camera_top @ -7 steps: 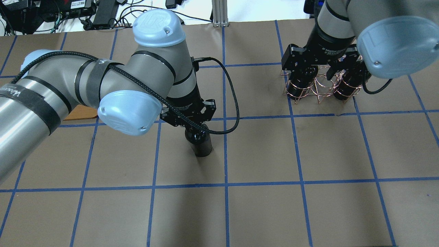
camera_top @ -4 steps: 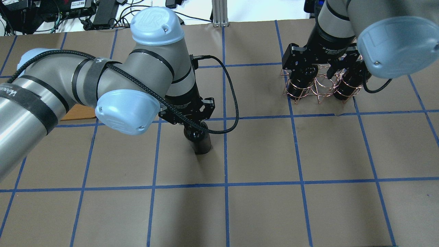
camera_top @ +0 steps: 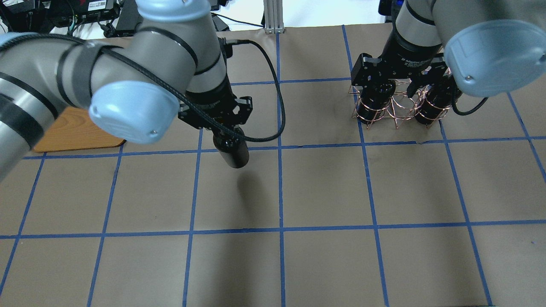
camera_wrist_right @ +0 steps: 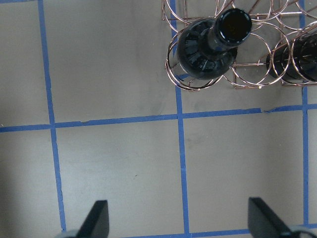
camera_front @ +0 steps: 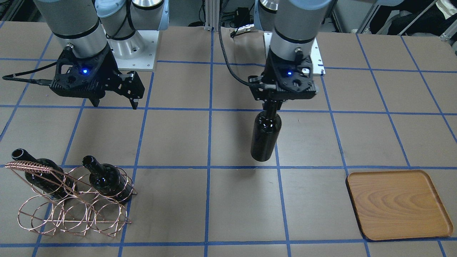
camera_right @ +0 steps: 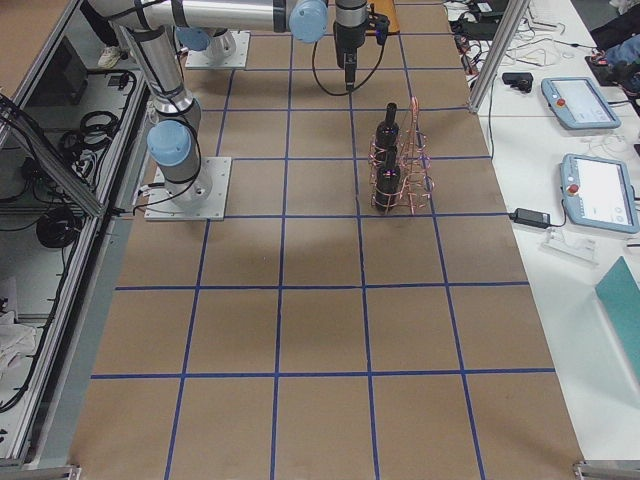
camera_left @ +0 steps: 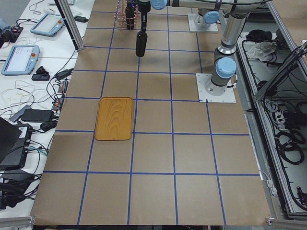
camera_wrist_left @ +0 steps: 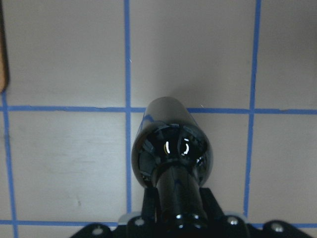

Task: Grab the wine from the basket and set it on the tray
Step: 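Lift the bottle with the left gripper and carry it over the tray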

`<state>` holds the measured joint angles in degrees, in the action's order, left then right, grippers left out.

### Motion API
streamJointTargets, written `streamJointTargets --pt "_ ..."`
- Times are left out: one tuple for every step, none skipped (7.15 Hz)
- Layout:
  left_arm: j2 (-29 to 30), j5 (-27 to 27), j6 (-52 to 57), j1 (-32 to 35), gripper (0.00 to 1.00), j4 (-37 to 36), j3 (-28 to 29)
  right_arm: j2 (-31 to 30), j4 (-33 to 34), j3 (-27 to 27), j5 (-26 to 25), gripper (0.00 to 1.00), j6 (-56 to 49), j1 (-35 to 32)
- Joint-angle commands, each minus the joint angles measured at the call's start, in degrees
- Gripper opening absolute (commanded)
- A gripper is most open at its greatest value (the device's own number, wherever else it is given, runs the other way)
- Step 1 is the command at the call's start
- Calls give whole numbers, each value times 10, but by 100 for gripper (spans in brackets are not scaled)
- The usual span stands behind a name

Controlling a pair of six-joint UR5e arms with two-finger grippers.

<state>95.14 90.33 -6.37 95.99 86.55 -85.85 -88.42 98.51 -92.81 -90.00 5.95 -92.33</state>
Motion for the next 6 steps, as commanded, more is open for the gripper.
streamJointTargets --pt "17 -13 251 -150 0 69 73 0 -1 0 0 100 -1 0" --pt "40 -23 294 -197 0 76 104 1 -1 0 0 100 -1 0" --pt "58 -17 327 -223 0 78 117 0 -1 0 -1 100 -1 0" --pt "86 -6 347 -244 0 73 117 1 -1 0 -1 100 1 0" --pt "119 11 388 -268 0 40 126 0 -1 0 -1 100 1 0" --pt "142 28 422 -290 0 33 151 1 -2 0 -3 100 2 1"
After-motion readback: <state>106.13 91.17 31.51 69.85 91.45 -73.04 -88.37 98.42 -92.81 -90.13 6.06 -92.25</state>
